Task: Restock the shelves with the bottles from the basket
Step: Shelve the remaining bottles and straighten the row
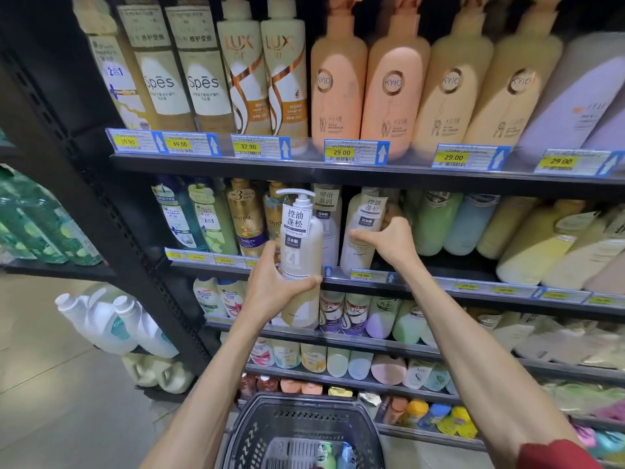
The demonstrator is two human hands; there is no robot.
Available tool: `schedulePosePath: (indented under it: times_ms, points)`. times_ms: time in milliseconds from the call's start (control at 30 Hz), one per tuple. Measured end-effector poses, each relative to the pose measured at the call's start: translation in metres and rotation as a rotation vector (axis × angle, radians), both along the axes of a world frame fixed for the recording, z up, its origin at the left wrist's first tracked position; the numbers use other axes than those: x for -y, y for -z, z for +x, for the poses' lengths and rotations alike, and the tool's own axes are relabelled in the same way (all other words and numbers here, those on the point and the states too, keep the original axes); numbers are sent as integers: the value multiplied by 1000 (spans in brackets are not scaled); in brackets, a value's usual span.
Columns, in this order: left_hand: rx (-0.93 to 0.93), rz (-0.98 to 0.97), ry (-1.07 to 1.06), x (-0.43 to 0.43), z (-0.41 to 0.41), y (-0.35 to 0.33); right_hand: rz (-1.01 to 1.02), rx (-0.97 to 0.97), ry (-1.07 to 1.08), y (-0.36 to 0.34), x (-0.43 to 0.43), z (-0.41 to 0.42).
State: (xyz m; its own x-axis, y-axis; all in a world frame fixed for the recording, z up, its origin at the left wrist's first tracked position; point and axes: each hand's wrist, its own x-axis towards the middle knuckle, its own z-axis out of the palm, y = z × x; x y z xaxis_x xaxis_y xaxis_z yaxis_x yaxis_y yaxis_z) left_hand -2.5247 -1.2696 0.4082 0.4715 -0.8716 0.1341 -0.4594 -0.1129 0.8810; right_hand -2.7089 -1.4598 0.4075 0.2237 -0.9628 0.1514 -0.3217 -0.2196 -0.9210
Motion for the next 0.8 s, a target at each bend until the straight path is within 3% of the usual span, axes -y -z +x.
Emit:
schedulePosePath:
  times_ms: [300,800]
  points:
    - [9,14,4,6,4,5,81,-126,-48,-6,7,2]
    - [30,12,23,12,8,13,82,-145,-30,-12,0,9]
